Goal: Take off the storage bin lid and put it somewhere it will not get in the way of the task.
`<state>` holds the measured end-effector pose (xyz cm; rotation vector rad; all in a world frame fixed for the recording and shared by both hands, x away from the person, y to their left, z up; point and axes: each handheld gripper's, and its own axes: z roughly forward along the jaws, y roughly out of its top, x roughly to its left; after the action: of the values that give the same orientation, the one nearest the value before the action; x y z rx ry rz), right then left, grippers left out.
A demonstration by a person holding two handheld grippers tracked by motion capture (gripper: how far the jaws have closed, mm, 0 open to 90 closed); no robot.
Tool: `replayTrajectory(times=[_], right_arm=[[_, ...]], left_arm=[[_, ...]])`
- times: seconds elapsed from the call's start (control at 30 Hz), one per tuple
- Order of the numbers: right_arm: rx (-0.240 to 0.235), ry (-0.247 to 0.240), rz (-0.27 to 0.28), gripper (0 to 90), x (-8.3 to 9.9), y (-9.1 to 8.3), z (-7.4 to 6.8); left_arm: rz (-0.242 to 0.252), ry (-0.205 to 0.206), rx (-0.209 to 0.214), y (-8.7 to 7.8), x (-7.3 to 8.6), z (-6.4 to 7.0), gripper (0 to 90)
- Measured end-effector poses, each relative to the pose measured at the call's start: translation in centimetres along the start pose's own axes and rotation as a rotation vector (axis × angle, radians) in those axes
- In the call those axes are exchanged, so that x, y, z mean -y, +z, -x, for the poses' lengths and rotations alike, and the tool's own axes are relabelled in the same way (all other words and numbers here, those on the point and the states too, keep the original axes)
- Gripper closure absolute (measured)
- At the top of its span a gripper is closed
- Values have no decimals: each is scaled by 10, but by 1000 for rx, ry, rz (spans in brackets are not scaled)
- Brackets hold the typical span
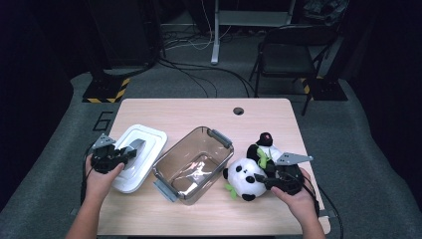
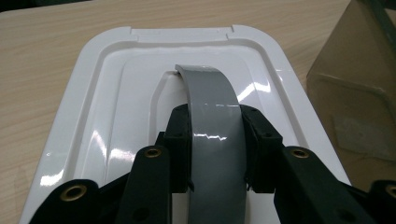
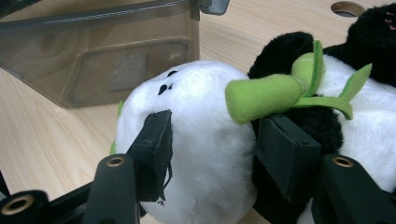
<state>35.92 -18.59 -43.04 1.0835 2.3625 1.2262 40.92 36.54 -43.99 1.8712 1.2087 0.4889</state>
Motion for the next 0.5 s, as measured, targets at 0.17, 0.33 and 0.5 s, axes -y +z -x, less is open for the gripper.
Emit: replayTrajectory(times=[0.17,0.33,0.5], right_arm=[[1,1,0,447,0,0,0],[1,-1,-1,447,0,0,0],[0,-3,-2,447,0,0,0]], left_arm=[[-24,-4,-13,8,8,-3,667],[-39,-14,-21,12,13,-8,667],[-41,-24,-30,16,18,-12,667]])
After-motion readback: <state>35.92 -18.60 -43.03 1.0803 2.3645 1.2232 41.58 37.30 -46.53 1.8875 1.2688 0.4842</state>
